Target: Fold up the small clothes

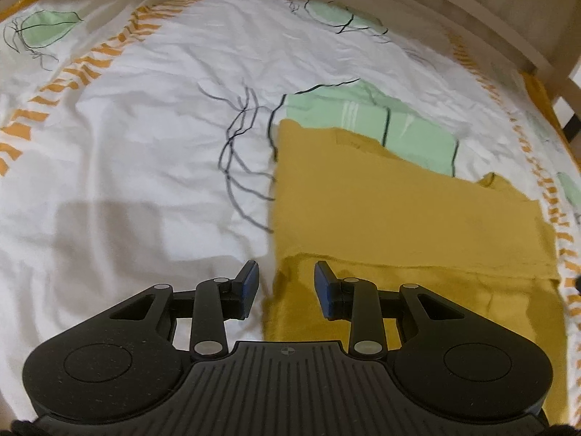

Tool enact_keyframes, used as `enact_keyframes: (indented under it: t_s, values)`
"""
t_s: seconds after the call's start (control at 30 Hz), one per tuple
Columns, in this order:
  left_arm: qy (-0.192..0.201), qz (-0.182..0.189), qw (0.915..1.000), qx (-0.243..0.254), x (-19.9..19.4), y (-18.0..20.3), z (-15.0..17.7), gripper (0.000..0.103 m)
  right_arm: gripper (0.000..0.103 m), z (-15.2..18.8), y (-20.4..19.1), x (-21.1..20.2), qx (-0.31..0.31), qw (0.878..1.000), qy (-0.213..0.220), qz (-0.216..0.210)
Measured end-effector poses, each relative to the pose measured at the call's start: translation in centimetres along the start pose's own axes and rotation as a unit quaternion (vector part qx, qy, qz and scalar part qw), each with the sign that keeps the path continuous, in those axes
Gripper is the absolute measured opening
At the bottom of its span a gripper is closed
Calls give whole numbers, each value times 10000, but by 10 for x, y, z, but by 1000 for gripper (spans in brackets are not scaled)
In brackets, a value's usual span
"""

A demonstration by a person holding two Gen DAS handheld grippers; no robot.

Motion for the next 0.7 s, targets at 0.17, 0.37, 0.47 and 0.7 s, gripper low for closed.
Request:
enact_keyframes:
  t_s: [0.17, 0.37, 0.47, 0.7]
  values:
    - [57, 153, 9997, 177, -2, 16, -9, 33, 92, -29, -3, 32, 145, 9992, 203, -307]
    - [32, 313, 9992, 264, -1, 30, -16, 33, 92, -45, 0, 69, 184, 9994, 83, -277]
    - [36, 378, 9989, 259, -1, 33, -18, 33, 92, -50, -12, 71, -22, 9980, 191, -594]
    - [27, 403, 9991, 121, -1, 28, -19, 33, 97, -54, -42, 51, -1260, 9882, 796, -359]
Point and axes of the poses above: each gripper's, at about its wrist camera, not at the fingertips, and x roughly the way its jaws point, y to its right, z to its underside, the point moved 9 cm from there along x, roughly the way its jaws point, and after that the axes turned 7 degrees about -y, right-handed, at the moved point
